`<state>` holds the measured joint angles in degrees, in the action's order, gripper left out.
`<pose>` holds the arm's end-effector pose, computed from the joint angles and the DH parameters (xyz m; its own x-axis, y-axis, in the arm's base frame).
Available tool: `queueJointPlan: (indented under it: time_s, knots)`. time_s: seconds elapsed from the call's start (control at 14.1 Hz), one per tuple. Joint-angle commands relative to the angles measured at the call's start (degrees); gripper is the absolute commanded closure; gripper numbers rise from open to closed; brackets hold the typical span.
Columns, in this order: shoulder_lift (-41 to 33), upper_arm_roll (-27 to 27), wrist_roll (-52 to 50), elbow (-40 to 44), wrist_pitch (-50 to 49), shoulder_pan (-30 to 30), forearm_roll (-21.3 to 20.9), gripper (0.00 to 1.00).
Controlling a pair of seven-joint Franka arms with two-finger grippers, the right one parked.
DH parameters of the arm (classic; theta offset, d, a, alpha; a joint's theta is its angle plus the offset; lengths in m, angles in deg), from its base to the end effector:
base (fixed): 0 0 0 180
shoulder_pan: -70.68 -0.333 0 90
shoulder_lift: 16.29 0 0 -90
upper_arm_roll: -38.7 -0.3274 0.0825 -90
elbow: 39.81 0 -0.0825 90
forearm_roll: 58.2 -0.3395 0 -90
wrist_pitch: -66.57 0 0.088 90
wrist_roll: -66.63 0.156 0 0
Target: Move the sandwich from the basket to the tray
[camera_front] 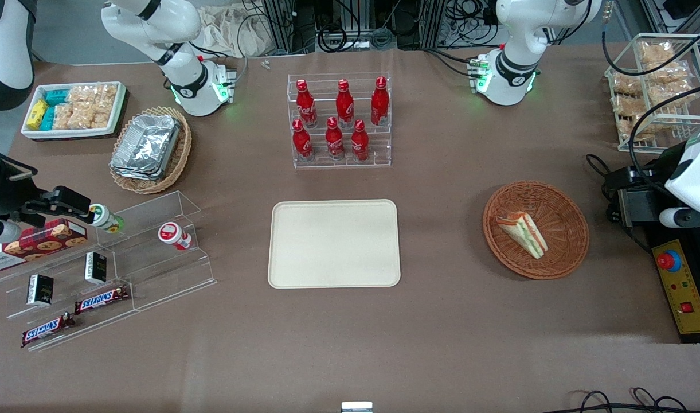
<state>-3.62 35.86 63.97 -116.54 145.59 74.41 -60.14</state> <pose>0.5493 -0.0058 0.5514 0.9834 0.0383 -0.1775 0.0293 -0.9982 -0.0530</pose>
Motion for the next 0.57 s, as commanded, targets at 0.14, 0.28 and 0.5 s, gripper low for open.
queueJointPlan:
  time_s: [0.14, 0.28, 0.5]
  knots:
    - [0.2, -1.1, -1.0, 0.4, 1.0, 0.8, 0.8, 0.0]
    - [0.1, -1.1, -1.2, -0.4, 1.2, 0.9, 0.9, 0.0]
    - [-2.8, -1.0, -4.5, -7.1, 4.2, 1.0, 3.2, 0.0]
